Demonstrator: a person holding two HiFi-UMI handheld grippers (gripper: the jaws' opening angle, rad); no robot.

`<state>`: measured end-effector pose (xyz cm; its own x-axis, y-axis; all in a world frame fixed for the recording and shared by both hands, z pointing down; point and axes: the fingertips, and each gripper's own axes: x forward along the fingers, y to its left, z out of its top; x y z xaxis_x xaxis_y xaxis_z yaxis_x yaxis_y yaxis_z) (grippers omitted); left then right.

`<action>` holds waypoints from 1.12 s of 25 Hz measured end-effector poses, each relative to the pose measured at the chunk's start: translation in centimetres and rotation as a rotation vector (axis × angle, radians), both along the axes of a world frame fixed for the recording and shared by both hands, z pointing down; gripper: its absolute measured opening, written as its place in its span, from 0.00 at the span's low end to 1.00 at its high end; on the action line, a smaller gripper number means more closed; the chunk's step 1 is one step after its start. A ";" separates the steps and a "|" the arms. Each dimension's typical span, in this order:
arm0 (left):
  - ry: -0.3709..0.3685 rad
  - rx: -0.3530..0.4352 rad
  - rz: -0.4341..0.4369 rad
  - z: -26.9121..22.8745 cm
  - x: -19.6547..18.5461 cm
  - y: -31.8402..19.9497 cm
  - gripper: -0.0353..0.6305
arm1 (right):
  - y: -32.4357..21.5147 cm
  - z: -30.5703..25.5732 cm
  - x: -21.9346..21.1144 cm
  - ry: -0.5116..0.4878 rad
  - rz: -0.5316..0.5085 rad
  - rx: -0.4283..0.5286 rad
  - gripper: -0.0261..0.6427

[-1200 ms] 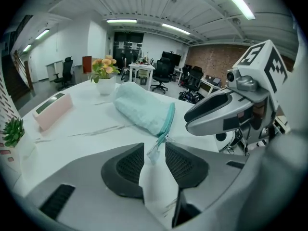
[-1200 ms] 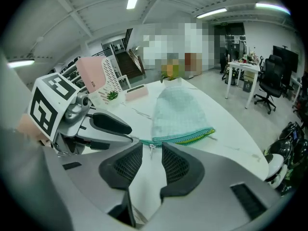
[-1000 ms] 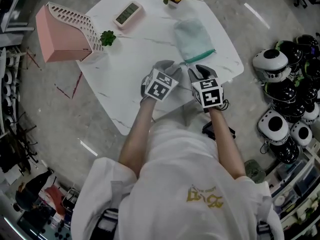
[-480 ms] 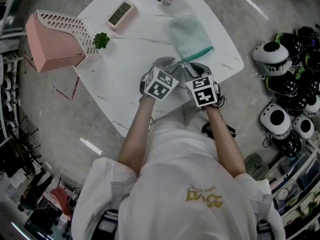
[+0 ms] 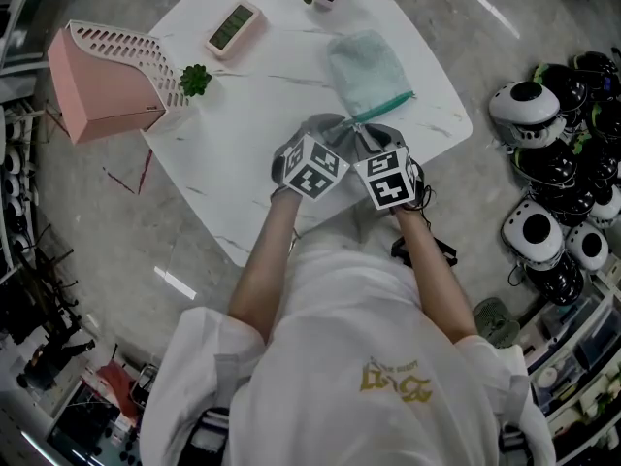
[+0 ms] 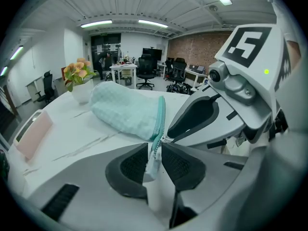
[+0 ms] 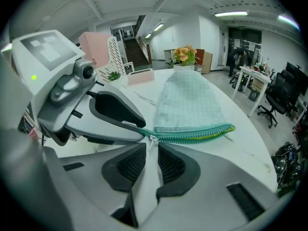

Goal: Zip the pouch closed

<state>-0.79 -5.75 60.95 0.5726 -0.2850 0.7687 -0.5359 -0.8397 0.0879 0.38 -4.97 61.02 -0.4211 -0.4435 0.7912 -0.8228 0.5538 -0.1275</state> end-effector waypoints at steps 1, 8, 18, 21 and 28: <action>-0.002 0.000 0.004 0.0 0.1 0.0 0.21 | 0.0 0.0 0.0 0.001 0.000 0.003 0.17; -0.018 -0.013 0.023 0.4 0.1 0.1 0.13 | -0.4 0.1 -0.1 0.001 -0.003 0.010 0.11; -0.021 -0.047 0.005 0.6 0.1 0.2 0.11 | -0.3 -0.1 -0.1 -0.004 -0.044 0.017 0.07; -0.023 -0.044 -0.017 0.5 0.0 0.1 0.11 | -0.3 -0.2 -0.1 0.001 -0.057 0.021 0.07; -0.017 -0.051 -0.039 0.5 0.1 0.3 0.11 | -0.3 -0.2 0.1 -0.011 -0.060 0.013 0.07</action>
